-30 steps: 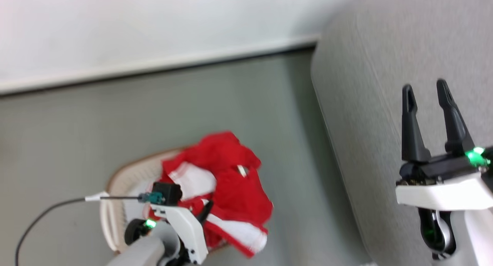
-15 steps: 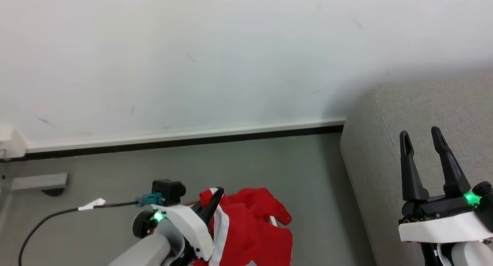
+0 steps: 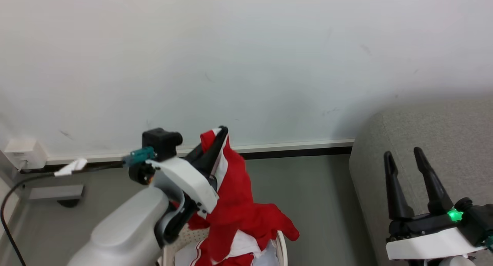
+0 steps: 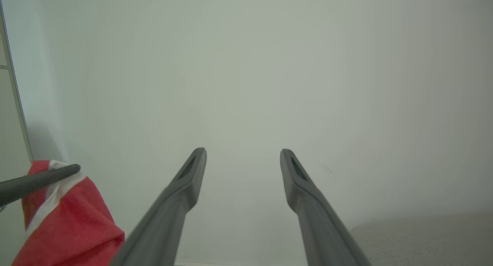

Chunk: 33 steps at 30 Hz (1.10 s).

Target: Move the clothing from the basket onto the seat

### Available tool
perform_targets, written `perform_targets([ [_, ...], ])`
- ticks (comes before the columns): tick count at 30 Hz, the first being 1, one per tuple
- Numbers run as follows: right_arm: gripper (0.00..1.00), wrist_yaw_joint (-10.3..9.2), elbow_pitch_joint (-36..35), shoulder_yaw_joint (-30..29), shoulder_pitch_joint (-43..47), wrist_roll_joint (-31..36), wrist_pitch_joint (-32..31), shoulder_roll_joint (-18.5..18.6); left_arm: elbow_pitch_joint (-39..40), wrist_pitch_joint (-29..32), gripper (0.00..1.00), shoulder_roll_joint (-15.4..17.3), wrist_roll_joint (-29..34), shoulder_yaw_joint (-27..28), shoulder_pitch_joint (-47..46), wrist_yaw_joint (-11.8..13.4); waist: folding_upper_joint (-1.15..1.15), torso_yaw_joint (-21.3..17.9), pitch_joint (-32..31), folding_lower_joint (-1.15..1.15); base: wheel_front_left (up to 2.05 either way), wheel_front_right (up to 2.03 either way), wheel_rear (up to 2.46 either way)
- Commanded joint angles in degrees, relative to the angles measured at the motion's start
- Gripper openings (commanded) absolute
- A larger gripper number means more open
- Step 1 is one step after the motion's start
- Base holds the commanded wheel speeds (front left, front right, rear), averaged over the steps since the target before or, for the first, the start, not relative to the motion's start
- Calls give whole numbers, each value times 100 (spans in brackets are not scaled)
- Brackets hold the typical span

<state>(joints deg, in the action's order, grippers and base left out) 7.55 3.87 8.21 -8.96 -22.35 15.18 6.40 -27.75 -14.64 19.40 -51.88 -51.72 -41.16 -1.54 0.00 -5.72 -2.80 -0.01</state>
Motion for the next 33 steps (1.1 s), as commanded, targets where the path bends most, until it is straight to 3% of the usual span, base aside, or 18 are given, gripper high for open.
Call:
perform_targets([
  [1, 100, -12, 36, 69, 93, -56, -5, -13, 184, 61, 0, 97, 34, 66, -136, 81, 0, -30, -11, 1, 0, 0, 0],
  [10, 100, -12, 66, 605, 105, -227, -4, 85, 704, 294, 0, 251, 60, 106, -319, 308, 0, -110, 13, 1, 0, 0, 0],
  [18, 100, -12, 222, 2019, -123, -693, -4, 575, 861, 445, 0, 103, 115, -8, -474, 310, 0, -54, 59, 1, 0, 0, 0],
  [22, 100, -12, 619, 2627, -355, -841, -4, 711, 854, 489, 0, -17, 153, -75, -610, 269, 0, 77, 69, 1, 0, 0, 0],
  [33, 100, -12, 1885, 3534, -1083, -1273, -4, 518, 852, 600, 0, -346, 219, -301, -806, 156, 0, 498, 74, 1, 0, 0, 0],
])
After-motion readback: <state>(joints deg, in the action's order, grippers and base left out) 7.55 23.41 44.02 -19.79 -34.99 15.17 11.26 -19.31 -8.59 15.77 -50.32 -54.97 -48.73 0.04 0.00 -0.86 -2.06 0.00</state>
